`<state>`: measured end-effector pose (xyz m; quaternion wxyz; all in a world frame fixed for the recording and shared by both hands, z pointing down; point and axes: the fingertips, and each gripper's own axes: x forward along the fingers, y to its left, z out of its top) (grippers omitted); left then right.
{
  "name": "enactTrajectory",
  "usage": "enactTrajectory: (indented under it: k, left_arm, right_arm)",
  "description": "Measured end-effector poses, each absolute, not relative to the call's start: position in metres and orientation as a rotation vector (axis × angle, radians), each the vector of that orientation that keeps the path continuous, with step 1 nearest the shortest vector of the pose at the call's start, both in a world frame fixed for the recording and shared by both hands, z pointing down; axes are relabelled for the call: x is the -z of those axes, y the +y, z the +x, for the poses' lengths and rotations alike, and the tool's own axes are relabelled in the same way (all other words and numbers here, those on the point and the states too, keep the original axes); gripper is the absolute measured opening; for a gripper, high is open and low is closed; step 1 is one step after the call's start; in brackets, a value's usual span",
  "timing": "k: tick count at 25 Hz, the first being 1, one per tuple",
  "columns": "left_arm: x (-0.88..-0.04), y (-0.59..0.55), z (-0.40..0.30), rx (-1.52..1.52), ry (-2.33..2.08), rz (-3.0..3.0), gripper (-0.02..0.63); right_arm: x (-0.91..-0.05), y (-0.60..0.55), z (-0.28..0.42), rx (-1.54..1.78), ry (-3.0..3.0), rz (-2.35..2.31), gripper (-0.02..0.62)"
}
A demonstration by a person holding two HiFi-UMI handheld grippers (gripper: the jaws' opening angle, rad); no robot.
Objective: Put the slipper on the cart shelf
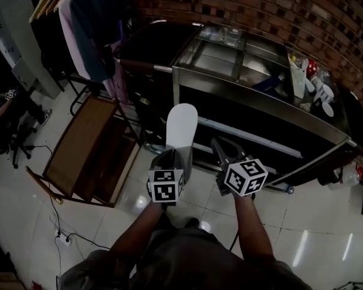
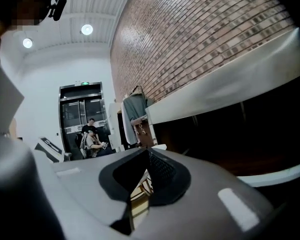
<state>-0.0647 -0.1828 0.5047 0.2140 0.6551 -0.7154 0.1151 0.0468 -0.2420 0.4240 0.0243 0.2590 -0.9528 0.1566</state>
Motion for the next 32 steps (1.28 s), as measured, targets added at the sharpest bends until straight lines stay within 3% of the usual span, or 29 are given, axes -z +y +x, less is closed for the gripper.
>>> enactTrajectory:
  k: [14,32]
  left_arm:
    - [-0.514,-0.314,0.059,-0.425,-1.722,2.107,0.017]
    - [-0.576,-0.478,0.120,-0.469,-1.597,2.239,0.018]
  right_arm:
    - [-0.432,-0.284,0.190,-0.500,-2.815,1.241,-0.002]
    - [-0.463,-0.351,0.240,-0.592,-2.595,1.554,-0.002]
